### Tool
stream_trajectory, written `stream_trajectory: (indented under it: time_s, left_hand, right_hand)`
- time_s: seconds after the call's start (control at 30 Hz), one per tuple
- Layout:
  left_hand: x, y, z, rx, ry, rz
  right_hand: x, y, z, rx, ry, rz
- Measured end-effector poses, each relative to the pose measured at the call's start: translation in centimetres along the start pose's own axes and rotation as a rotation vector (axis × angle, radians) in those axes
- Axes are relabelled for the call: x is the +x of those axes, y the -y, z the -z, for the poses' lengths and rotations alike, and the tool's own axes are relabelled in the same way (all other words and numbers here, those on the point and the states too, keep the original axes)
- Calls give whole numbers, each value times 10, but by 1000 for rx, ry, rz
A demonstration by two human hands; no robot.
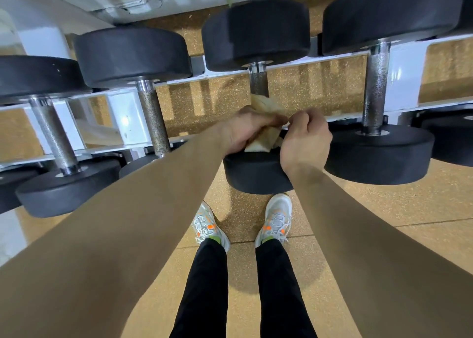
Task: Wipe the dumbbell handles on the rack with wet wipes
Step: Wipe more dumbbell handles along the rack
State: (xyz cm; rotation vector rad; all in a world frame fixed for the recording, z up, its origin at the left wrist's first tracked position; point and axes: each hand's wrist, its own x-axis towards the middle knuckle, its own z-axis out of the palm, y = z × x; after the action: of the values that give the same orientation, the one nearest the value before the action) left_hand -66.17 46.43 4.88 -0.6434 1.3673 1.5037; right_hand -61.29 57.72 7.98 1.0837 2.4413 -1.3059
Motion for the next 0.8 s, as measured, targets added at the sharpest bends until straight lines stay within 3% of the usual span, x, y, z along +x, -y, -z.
stream_trajectory:
  time_s: [0.07, 0.13, 0.33, 0.43, 0.5, 0.6, 0.7, 0.8]
  left_hand:
    - [-1, 0, -13, 104, -264, 36]
    - [1, -8, -26, 35, -409, 63]
    - [18, -58, -22, -108, -505, -87]
    - [15, -35, -7, -175, -265, -123]
    - [14, -25, 3, -236, -33, -61]
    - [13, -17, 14, -259, 183, -11]
    - [10, -8, 16, -53, 278, -21]
    - [-4, -2, 11, 245, 165, -84]
  right_hand:
    - [0, 0, 0, 0, -3, -5]
    - [0, 0, -1, 2, -7, -1]
    - [1, -3, -2, 20, -7, 15]
    - [1, -3, -2, 41, -7, 9]
    - [2, -3, -2, 43, -12, 10]
    - [1, -2, 0, 32, -7, 36]
    - [1, -1, 1, 23, 5, 48]
    - [0, 0, 0, 21, 16, 42]
